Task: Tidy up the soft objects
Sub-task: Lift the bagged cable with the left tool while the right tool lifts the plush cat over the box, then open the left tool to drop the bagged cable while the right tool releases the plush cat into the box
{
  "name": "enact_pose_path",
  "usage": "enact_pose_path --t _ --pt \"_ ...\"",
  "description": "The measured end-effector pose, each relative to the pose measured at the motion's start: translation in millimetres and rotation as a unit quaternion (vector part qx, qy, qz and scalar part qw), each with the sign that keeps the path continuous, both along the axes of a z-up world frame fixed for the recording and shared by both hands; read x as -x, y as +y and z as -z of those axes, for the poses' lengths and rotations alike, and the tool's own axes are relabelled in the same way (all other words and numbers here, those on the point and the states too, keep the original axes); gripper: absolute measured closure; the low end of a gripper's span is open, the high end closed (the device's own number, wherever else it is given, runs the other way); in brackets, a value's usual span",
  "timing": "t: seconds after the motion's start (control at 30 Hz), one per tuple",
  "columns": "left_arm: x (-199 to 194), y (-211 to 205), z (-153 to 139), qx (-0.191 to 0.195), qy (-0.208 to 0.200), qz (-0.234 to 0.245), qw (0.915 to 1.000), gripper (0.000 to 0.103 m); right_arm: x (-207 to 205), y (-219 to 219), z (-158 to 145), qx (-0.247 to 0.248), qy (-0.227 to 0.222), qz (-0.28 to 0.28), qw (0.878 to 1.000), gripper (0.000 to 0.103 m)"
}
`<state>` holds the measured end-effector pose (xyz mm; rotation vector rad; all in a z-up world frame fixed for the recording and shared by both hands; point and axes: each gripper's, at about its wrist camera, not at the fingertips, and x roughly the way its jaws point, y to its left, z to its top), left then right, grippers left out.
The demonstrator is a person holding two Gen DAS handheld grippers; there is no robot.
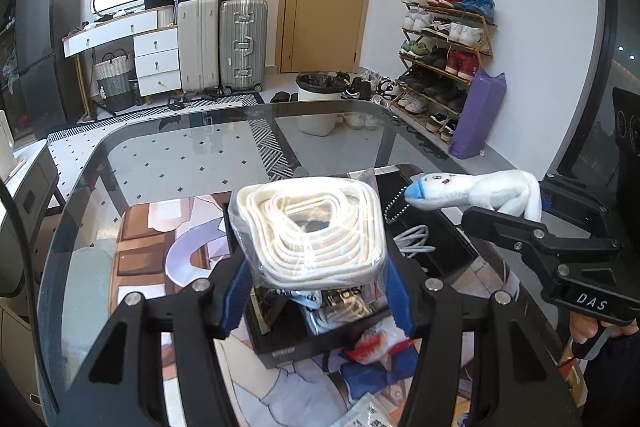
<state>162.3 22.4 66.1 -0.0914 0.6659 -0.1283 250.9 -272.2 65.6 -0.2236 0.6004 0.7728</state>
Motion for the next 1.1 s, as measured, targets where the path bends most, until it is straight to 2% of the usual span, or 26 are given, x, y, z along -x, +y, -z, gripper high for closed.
enact_pose_path --t 0.53,0.87,0.97,1.07,1.1 --pt "-31 -12 24 -0.03 0.037 0.012 0.9988 0.046 -40 37 33 0.053 0.02 -0.011 0.998 0.068" --pt "-36 -13 27 -0.044 0.036 0.011 0.9983 0.043 -54 43 43 0.054 0.015 -0.01 0.998 0.068" --pt "-35 -13 27 -0.037 0.038 0.014 0.9985 0.042 -52 38 40 0.045 0.009 -0.011 0.999 0.064" --pt "-30 -14 24 -0.021 0.039 0.018 0.9988 0.038 -43 27 32 0.028 0.0 -0.011 1.0 0.048" --pt "-28 -14 23 -0.02 0.038 0.019 0.9989 0.036 -40 22 30 0.023 -0.005 -0.008 1.0 0.047"
